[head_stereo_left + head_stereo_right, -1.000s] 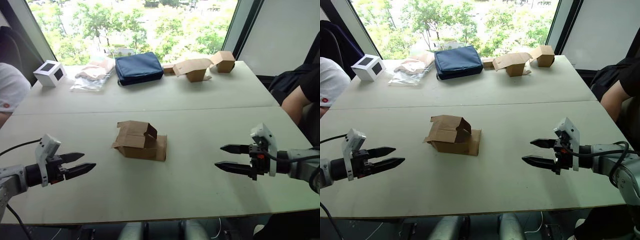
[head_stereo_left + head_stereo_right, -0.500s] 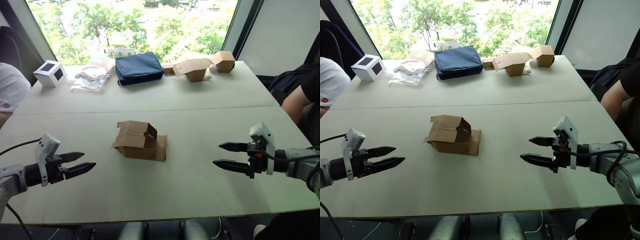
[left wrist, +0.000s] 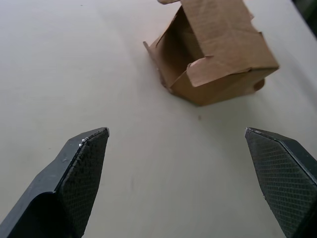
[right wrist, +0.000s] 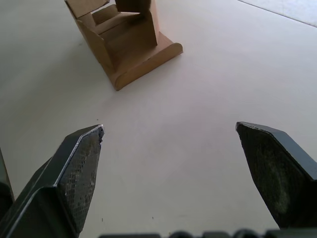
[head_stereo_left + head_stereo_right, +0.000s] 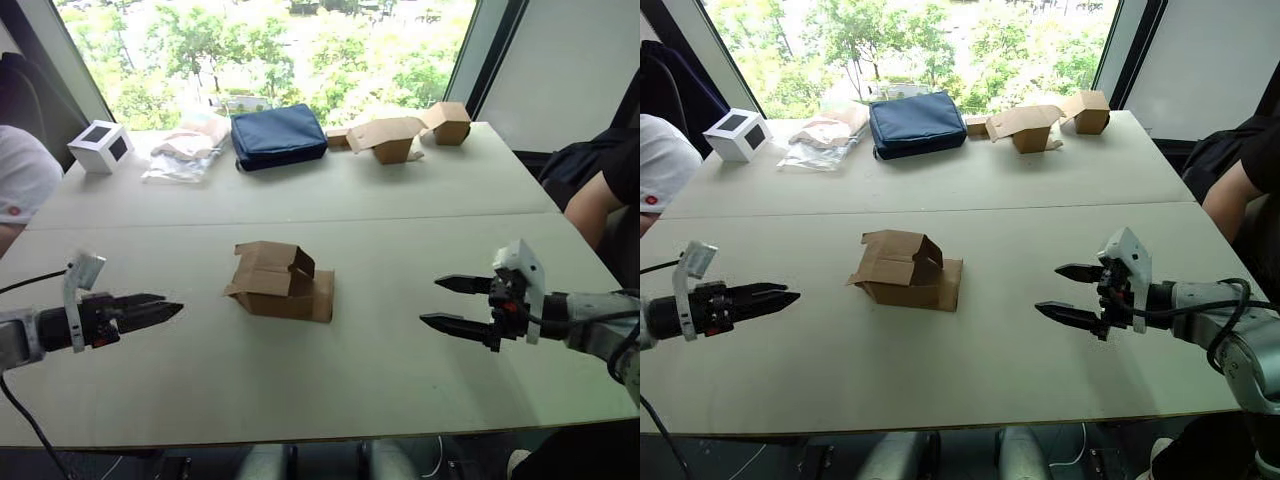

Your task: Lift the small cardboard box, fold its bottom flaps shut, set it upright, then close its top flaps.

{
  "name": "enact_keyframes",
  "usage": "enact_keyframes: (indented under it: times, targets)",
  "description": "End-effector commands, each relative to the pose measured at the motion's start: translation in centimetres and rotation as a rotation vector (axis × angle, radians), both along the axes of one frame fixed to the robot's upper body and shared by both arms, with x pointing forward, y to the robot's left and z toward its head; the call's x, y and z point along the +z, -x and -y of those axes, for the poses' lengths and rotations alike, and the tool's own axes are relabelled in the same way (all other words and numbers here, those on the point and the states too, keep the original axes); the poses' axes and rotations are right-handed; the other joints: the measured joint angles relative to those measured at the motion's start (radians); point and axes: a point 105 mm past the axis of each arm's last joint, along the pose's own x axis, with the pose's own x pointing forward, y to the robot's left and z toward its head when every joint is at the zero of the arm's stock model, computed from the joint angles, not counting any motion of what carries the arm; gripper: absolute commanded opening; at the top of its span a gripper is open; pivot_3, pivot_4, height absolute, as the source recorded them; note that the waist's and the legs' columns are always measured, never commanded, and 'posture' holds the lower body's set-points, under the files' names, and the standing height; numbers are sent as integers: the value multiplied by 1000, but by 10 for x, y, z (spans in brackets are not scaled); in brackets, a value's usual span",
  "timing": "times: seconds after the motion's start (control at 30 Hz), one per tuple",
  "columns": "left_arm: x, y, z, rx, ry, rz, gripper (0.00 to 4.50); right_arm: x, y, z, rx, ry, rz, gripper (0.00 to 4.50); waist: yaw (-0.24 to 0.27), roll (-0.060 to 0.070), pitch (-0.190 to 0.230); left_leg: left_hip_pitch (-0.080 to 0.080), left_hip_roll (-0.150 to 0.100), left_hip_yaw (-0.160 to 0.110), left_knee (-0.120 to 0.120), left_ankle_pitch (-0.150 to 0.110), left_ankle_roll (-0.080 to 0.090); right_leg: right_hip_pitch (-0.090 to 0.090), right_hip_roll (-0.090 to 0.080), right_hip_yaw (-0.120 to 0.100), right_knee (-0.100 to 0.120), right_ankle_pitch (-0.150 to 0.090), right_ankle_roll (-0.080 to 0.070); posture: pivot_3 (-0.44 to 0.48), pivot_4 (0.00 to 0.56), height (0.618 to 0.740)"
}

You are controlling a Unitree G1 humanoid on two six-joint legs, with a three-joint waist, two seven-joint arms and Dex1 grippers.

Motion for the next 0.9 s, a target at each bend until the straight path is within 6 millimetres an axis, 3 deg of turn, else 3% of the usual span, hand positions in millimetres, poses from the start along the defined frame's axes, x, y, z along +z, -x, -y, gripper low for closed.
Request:
enact_keyframes:
  times: [0.03,0.2,0.4,0.6,0.9]
  targets:
    - [7,-14,20,-93,169,-84,4498,30,15,-39,120,-20,134,4481,1,0,0,0,0,0,1,0,0,0,1,-1,0,0,0,0,150,740]
    - [-1,-38,47,-177,257,-213,4498,36,30,-75,205,-25,189,4481,-5,-1,0,0,0,0,1,0,0,0,4,-1,1,0,1,0,150,740]
    - [-3,-53,74,-272,285,-274,4498,24,38,-82,187,0,184,4481,-6,-2,0,-1,-1,0,2,0,0,-1,4,-1,2,0,1,0,150,740]
    - [-1,-66,80,-314,237,-249,4498,20,41,-81,152,-2,182,4481,-7,-3,0,-1,0,0,3,0,0,-1,5,-1,2,0,1,0,150,740]
    - [10,-70,69,-329,205,-222,4498,15,46,-78,139,-15,156,4481,-7,-3,0,-1,0,0,3,0,1,0,5,-1,2,0,1,0,150,740]
